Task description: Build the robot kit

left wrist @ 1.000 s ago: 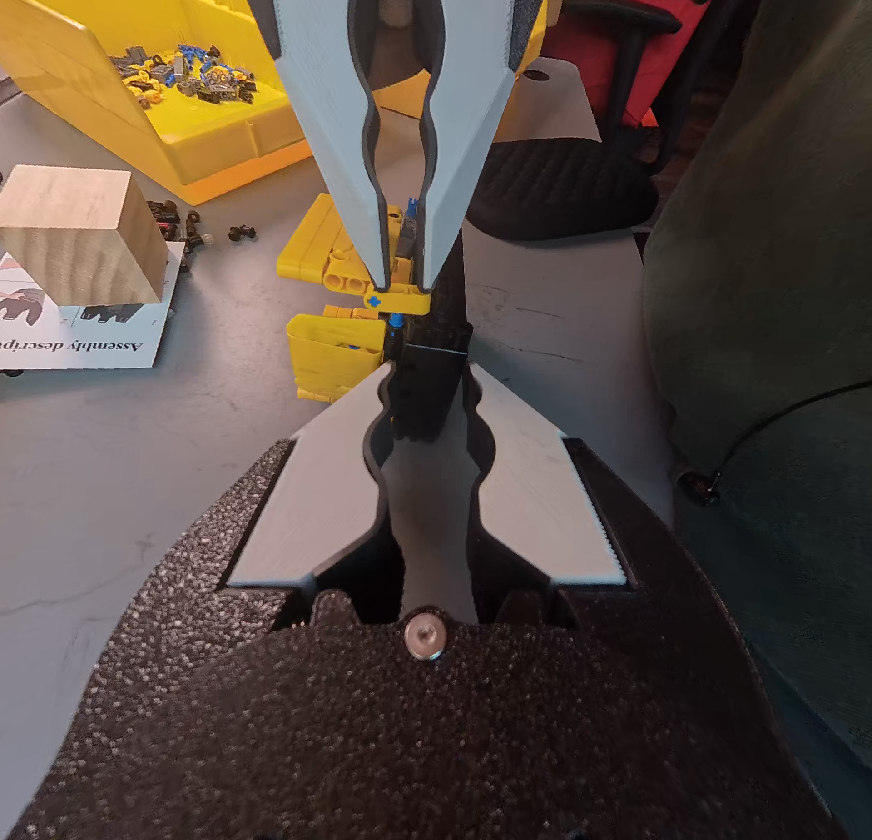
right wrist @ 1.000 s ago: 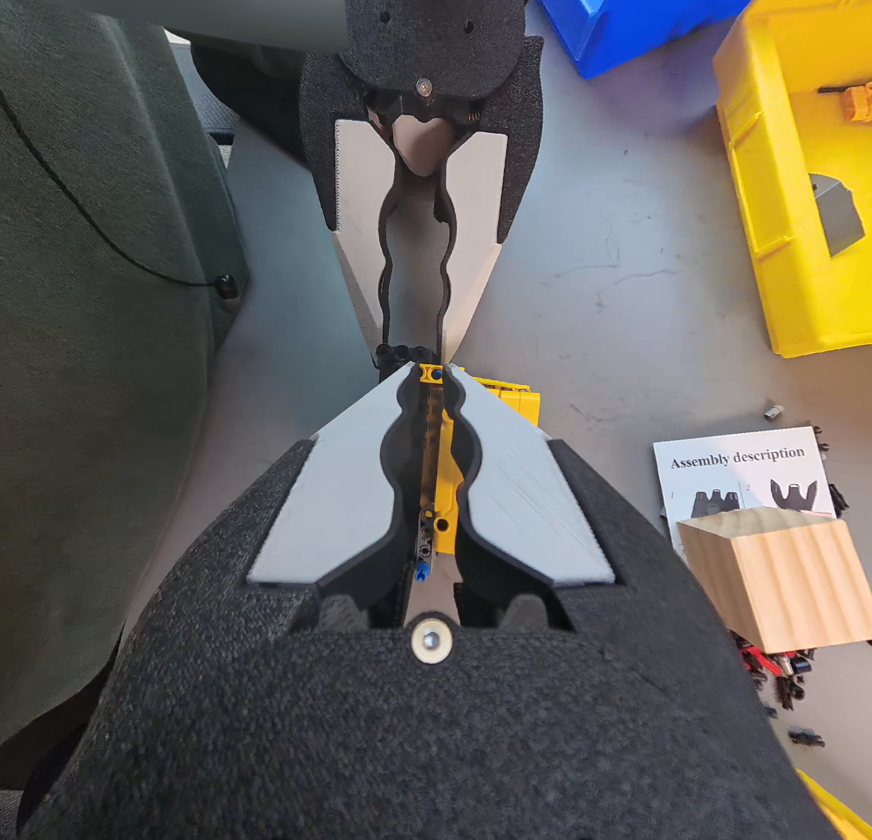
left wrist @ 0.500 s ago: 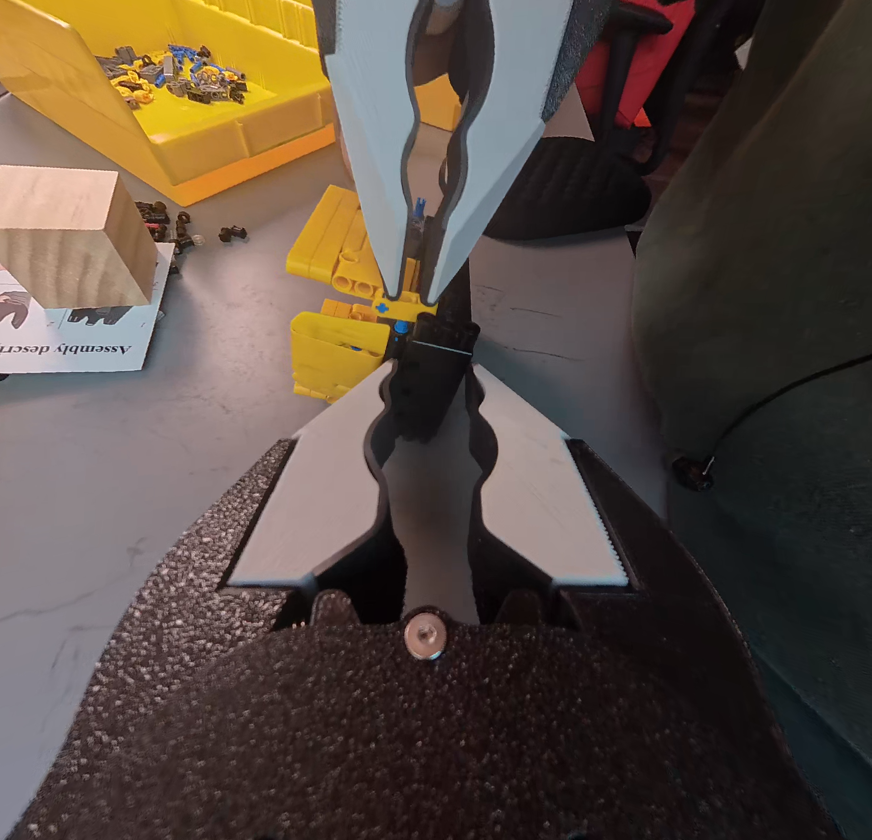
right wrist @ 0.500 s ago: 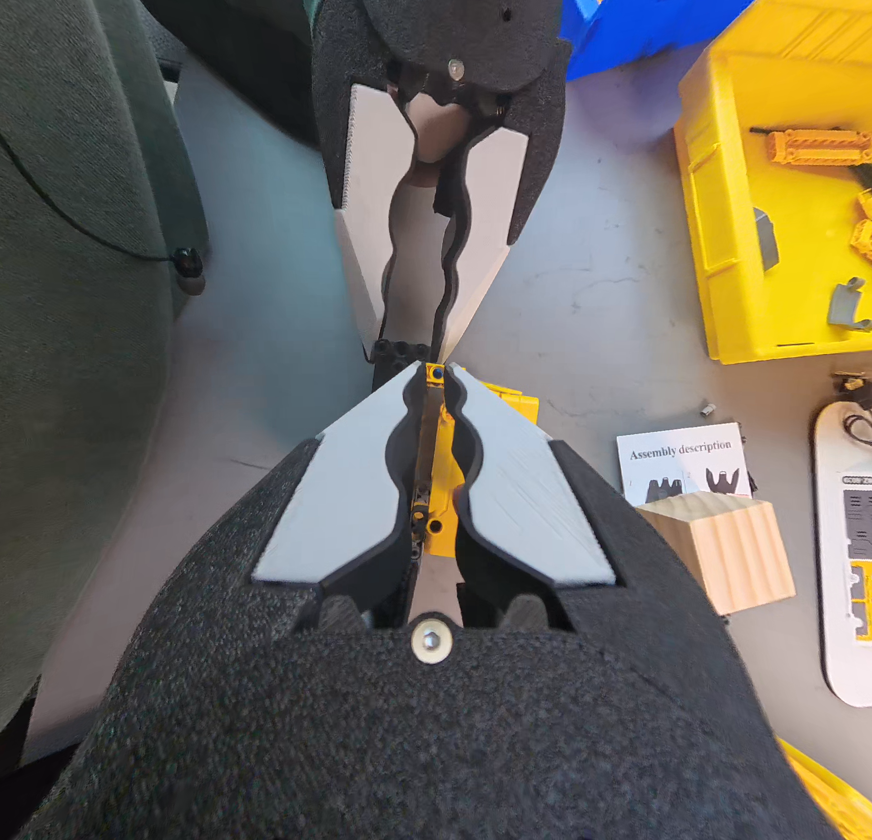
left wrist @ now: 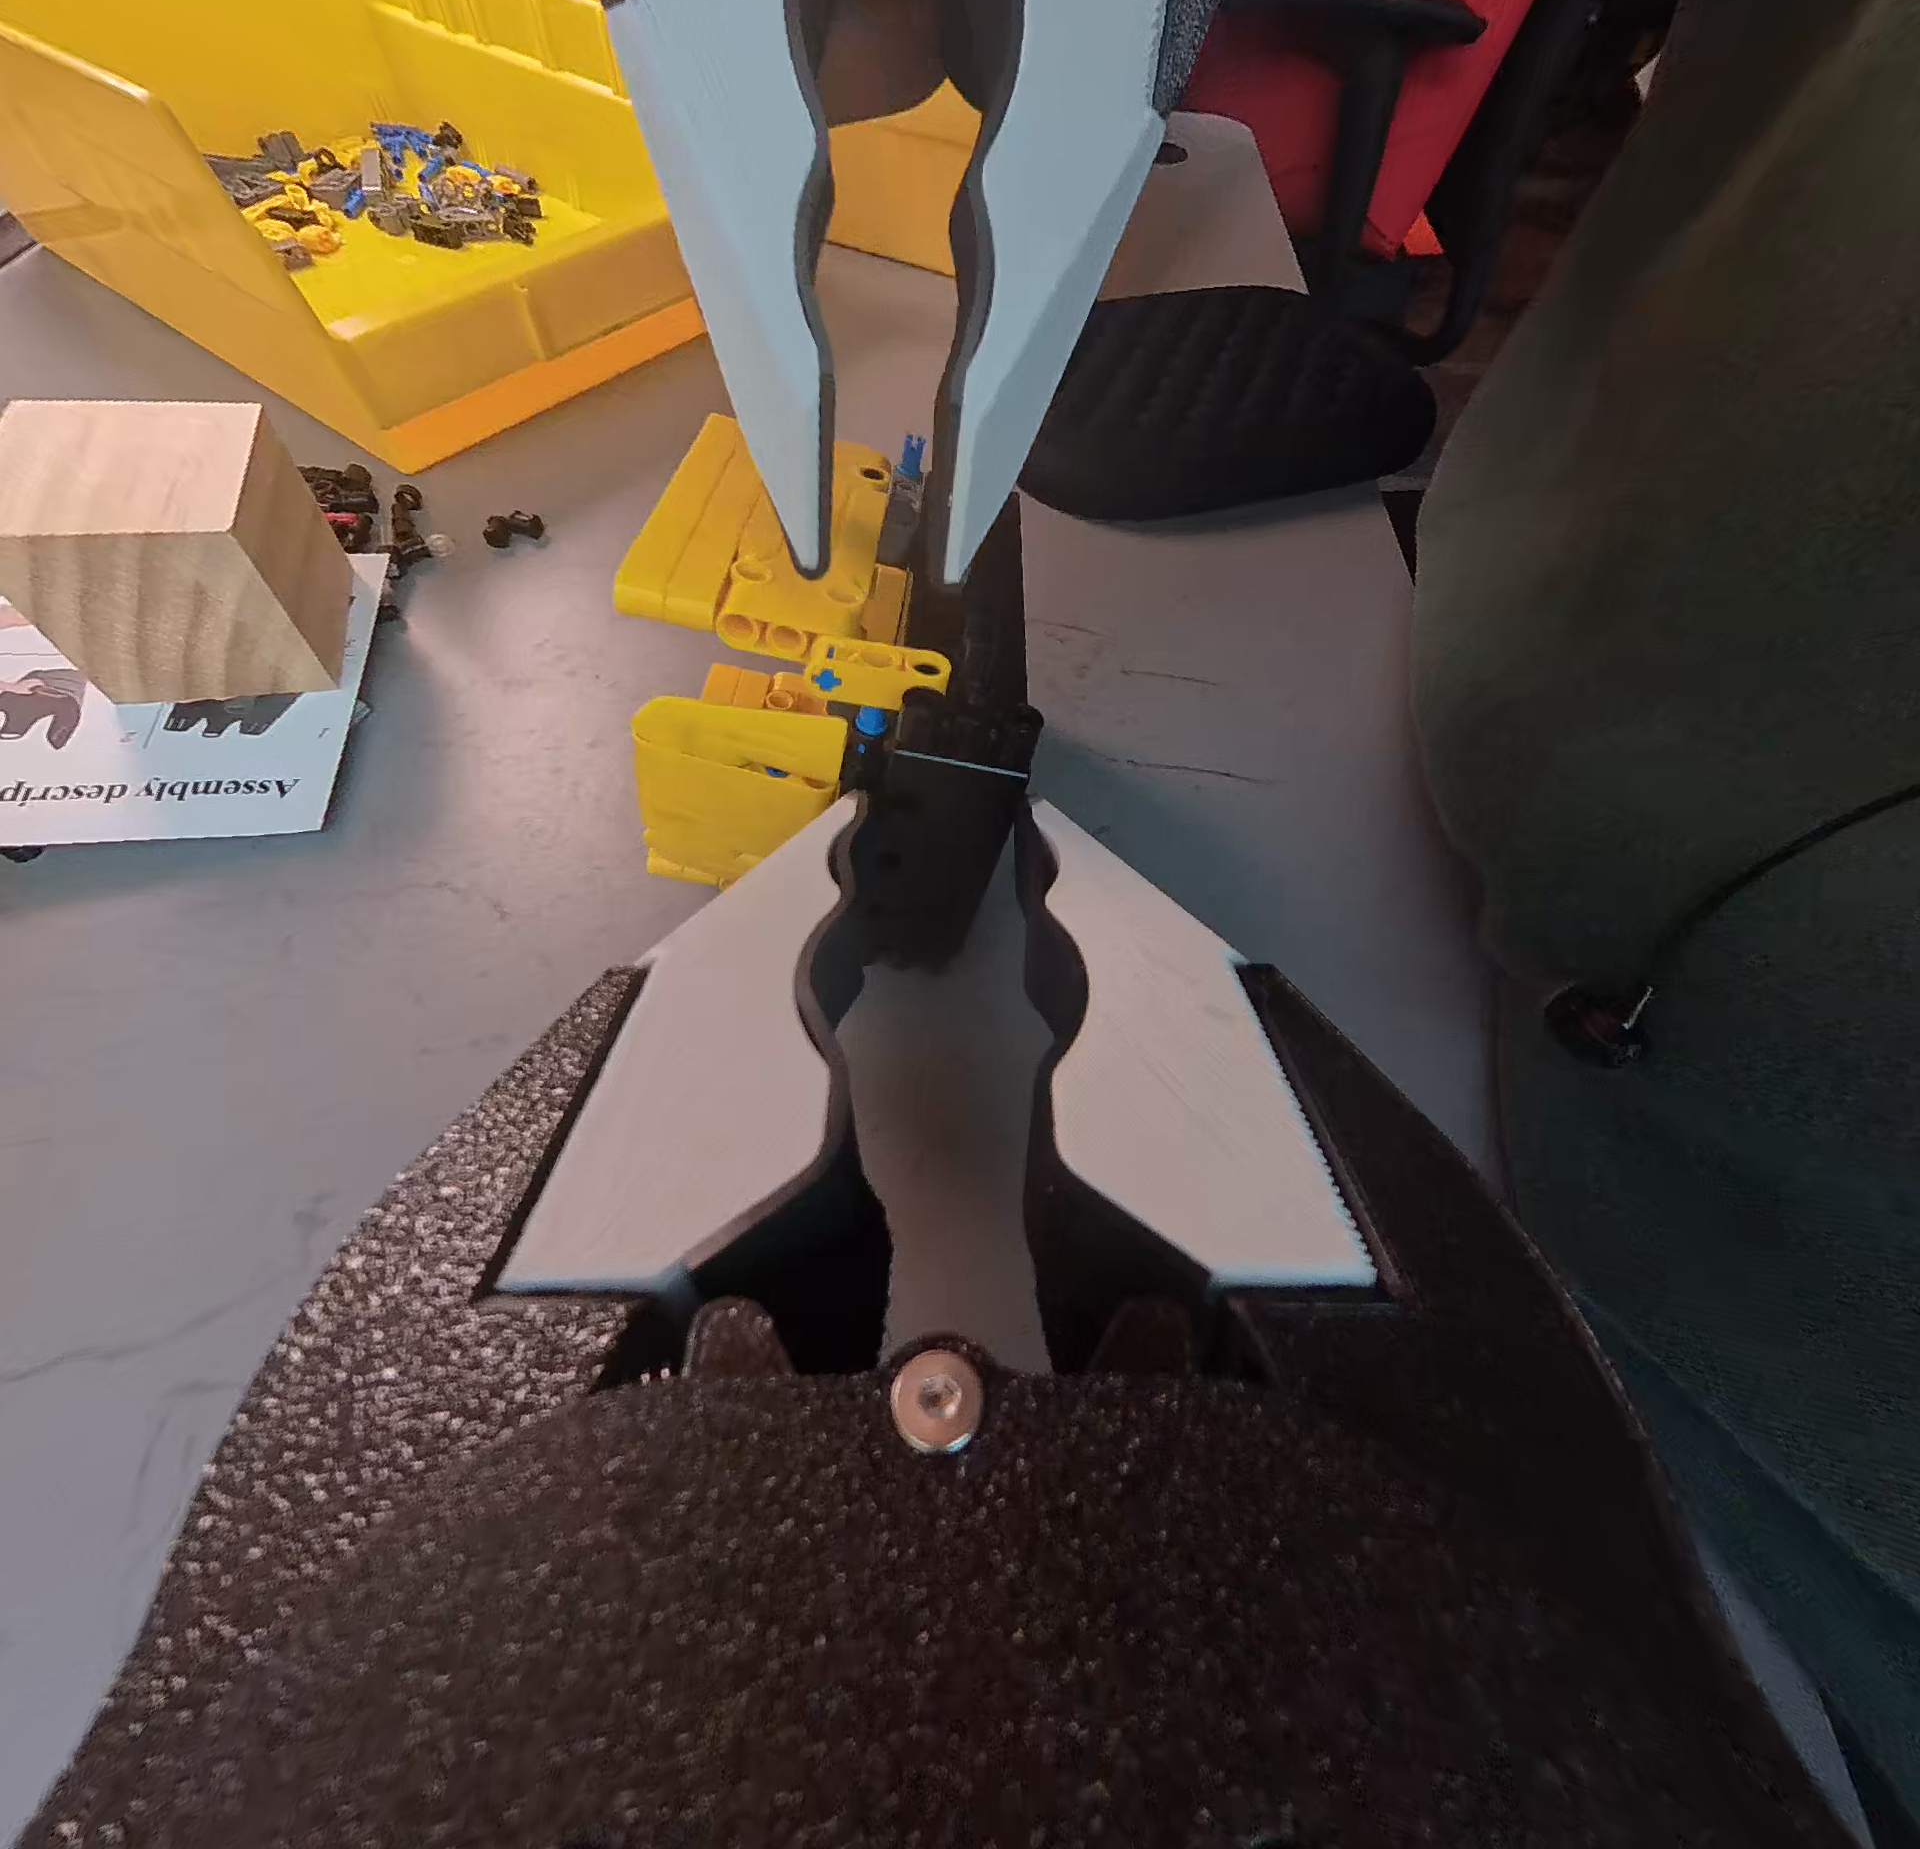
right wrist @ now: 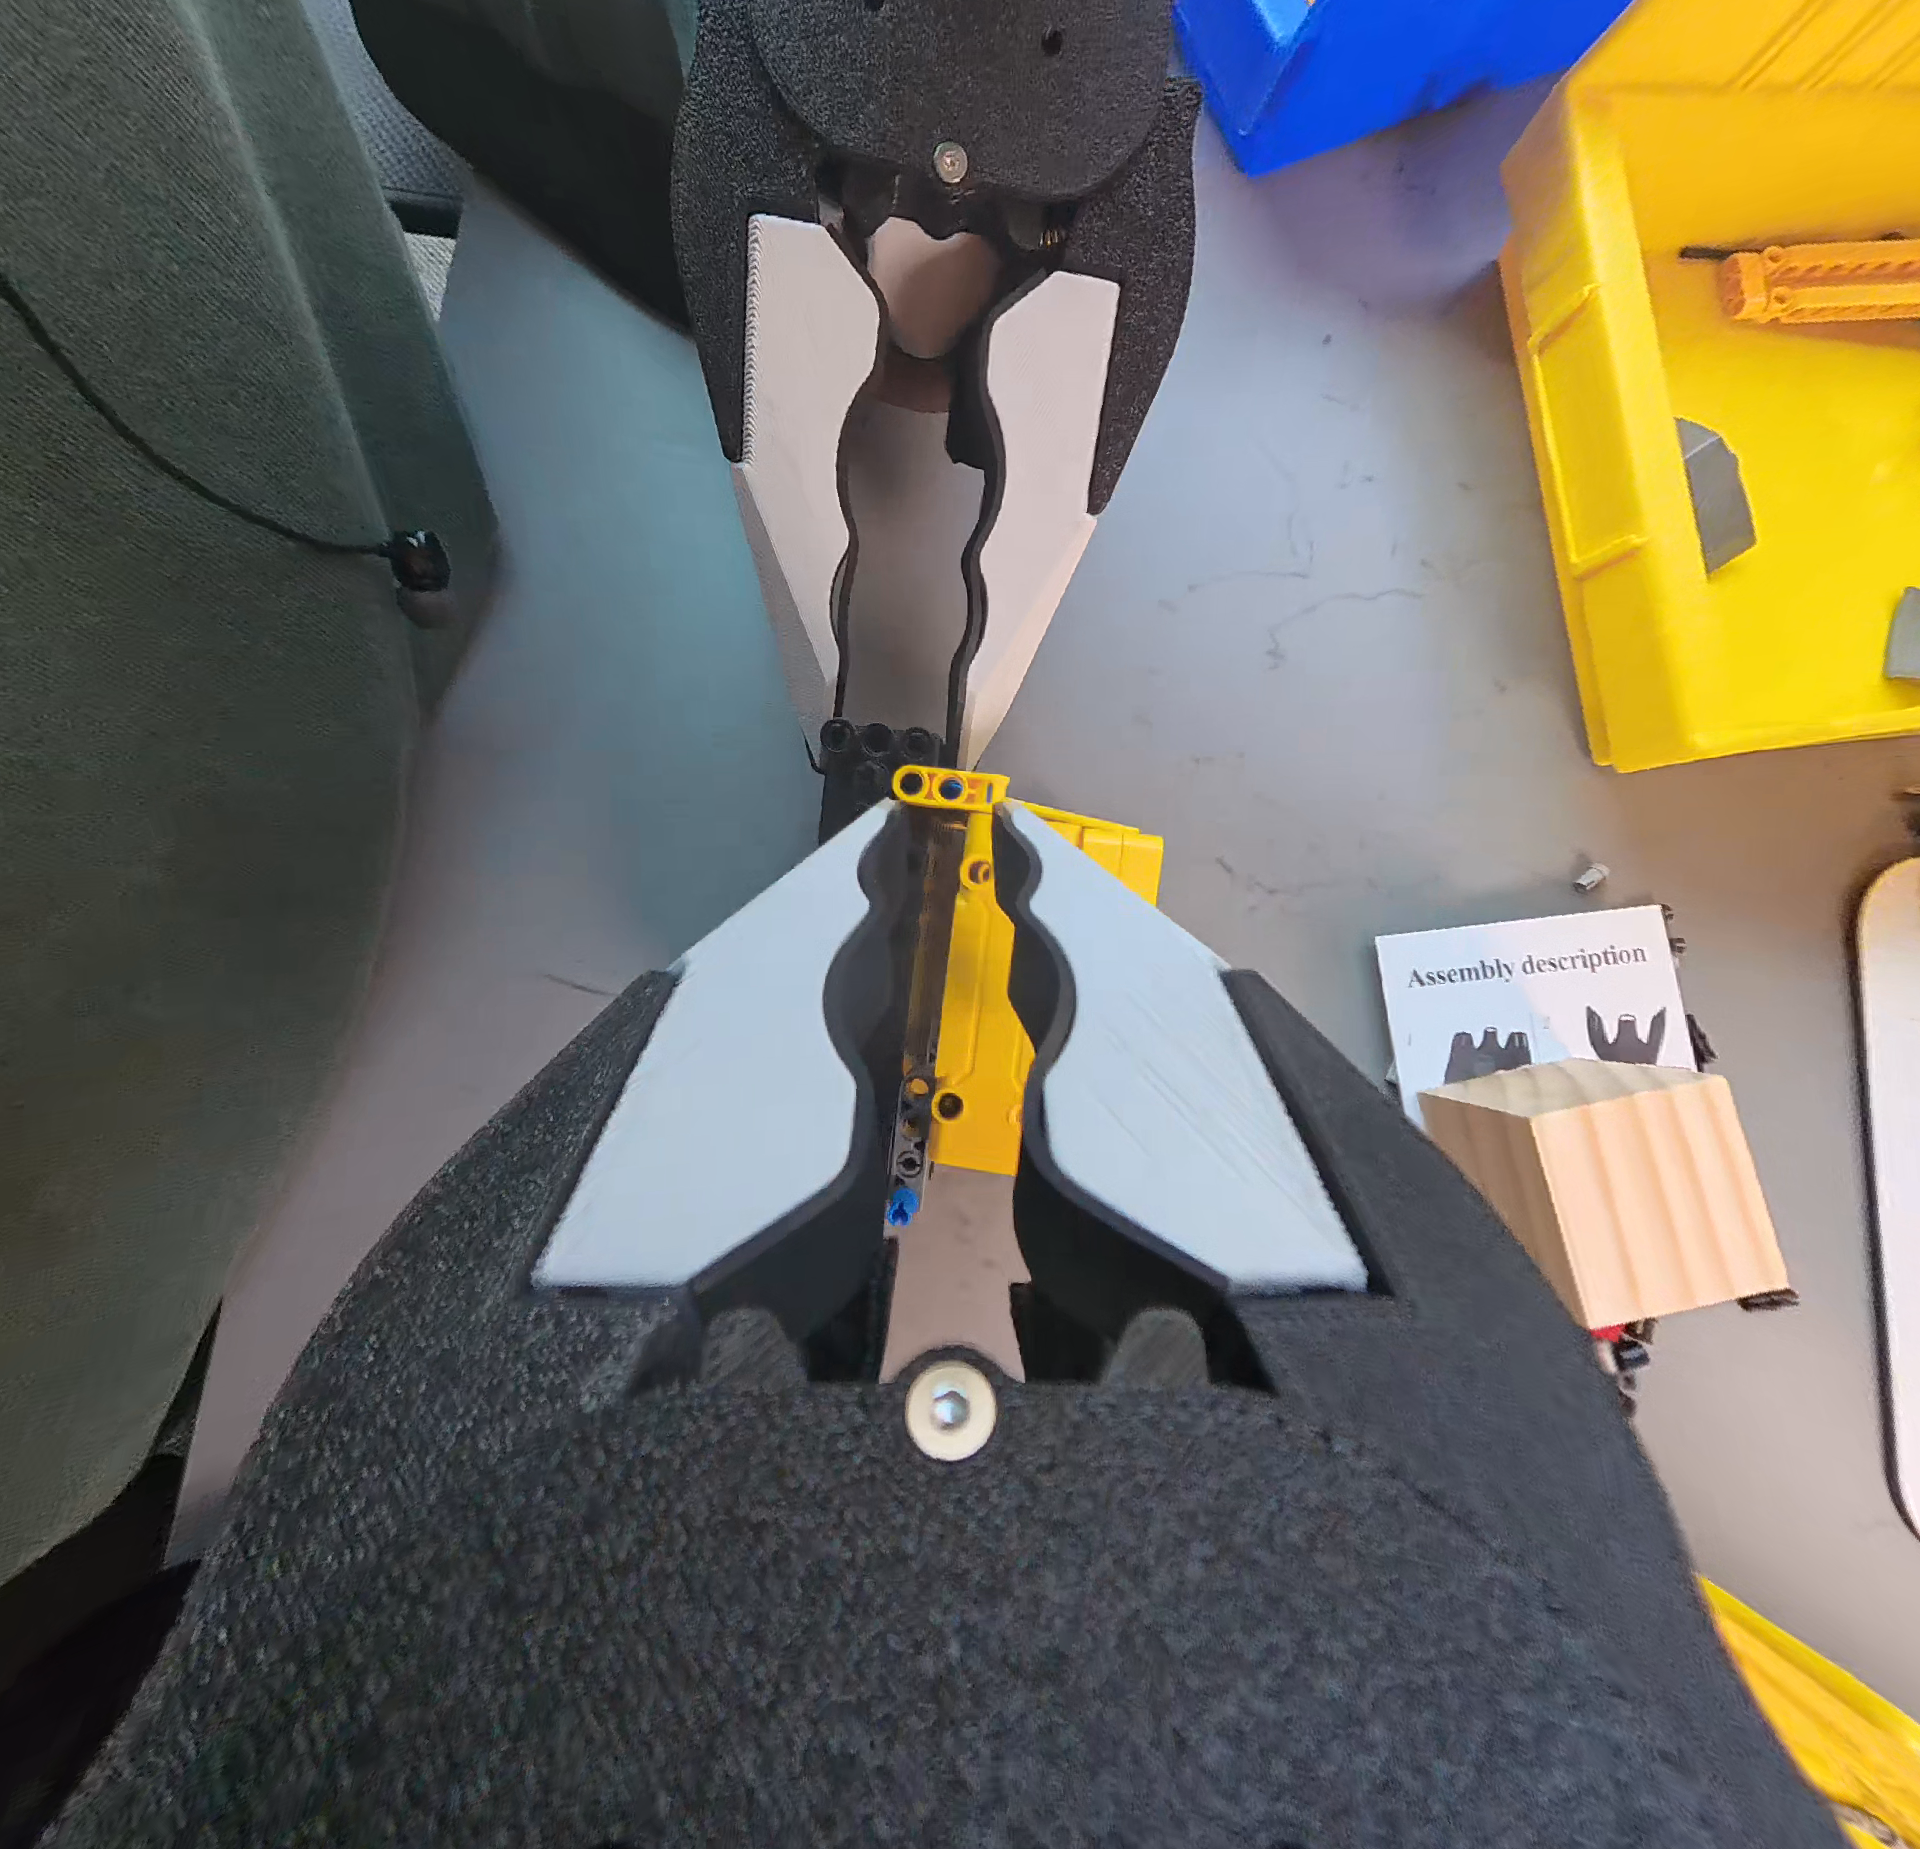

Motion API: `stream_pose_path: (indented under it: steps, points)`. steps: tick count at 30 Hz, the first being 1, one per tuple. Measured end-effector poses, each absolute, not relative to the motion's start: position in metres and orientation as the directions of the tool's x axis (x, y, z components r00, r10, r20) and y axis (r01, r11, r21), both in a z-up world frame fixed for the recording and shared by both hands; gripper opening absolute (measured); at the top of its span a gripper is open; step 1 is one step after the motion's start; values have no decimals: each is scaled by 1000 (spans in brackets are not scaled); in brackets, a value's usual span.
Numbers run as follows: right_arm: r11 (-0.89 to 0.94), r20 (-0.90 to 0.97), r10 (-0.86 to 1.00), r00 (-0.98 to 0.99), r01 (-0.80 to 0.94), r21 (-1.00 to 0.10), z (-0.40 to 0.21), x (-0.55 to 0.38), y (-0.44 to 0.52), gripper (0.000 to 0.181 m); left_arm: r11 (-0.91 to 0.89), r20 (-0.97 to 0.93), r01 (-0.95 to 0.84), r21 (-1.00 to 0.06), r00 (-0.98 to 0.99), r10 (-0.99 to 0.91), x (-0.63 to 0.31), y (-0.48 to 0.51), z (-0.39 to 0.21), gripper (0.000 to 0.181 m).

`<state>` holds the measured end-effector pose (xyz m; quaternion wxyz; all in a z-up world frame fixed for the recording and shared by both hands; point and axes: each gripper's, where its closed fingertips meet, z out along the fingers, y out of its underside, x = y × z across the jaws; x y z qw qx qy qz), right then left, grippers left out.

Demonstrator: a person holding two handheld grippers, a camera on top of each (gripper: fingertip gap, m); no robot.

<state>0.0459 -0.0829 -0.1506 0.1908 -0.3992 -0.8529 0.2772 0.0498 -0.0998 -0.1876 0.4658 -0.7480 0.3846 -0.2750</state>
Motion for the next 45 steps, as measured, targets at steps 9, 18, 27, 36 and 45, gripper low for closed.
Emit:
stream_pose_path:
  steps: [9, 18, 27, 36, 45]
  points:
    - [523, 76, 794, -603, 615, -590, -159, 43, -88, 11, -255, 34, -326, -910, 555, -831, 51, -100, -187, 26]
    - [523, 86, 783, -616, 579, -625, -158, 50, -95, 12, -411, 303, -149, -899, 466, -831, 7, -89, -170, 33]
    - [598, 273, 751, -601, 444, -667, -159, 64, -103, 11, -309, 264, -357, -882, 169, -950, 37, -68, -182, 50]
    - [584, 286, 755, -590, 406, -703, -157, 88, -106, 0, -217, 266, -483, -849, -34, -963, 74, -87, -196, 29]
    - [305, 84, 912, -401, 526, -794, -147, 115, -94, 19, -416, 345, -388, -823, 240, -907, 89, -108, -200, 10]
